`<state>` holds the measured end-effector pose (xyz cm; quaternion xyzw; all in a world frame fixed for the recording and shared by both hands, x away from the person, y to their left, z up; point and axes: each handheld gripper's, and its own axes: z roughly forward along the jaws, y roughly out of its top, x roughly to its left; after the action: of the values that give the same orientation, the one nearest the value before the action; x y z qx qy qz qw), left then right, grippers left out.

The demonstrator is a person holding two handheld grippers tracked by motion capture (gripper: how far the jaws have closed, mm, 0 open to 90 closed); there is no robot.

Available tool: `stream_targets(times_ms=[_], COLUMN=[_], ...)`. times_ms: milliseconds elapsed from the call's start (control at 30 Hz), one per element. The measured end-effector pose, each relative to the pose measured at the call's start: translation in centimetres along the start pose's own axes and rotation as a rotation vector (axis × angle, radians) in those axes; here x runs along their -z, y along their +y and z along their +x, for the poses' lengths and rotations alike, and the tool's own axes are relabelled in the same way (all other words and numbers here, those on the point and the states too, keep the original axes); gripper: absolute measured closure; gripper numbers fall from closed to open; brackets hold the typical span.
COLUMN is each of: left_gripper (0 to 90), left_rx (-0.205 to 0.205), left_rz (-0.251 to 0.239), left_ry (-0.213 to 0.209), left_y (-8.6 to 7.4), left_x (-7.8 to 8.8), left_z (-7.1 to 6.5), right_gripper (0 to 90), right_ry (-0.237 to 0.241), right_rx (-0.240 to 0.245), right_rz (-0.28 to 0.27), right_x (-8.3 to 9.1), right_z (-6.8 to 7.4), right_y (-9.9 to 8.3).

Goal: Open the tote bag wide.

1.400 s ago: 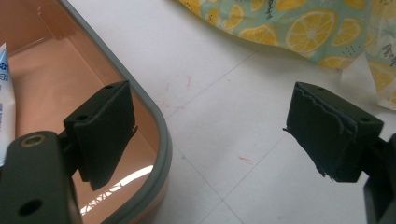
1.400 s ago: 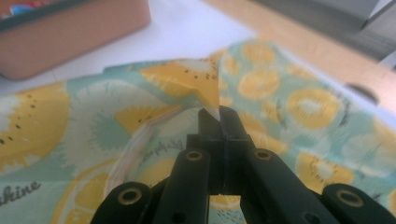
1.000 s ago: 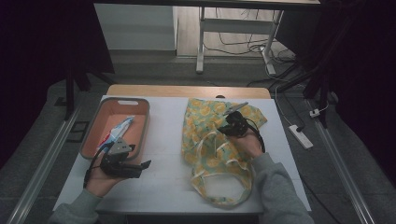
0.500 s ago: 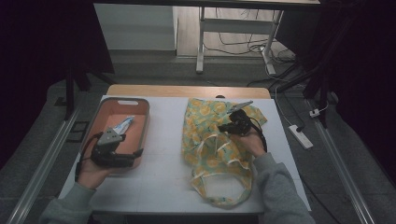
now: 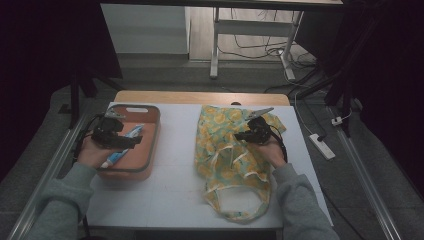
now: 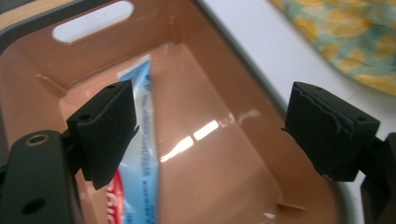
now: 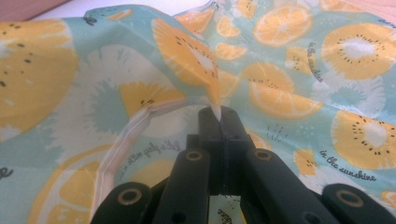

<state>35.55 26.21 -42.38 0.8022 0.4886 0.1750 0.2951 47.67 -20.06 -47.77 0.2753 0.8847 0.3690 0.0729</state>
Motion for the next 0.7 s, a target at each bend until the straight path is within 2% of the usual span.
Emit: stream_targets(times_ms=[233,700], left_gripper=[17.2,17.0], left_rx=[0.036,0.062], left_rz=[0.081,0.148], left_ry=[0.013,0.028], left_y=[0.9,0.6], left_x=[-2.0,-3.7], left_z=[2.3,4.1], right_gripper=[89.2,89.2], right_ry=[0.003,-0.005], right_rx=[-0.01,-0.003], right_rz=[-0.007,-0.011], right_x=[0.1,0.4], right_z=[-0.4,-0.3], right_y=[0.0,0.0])
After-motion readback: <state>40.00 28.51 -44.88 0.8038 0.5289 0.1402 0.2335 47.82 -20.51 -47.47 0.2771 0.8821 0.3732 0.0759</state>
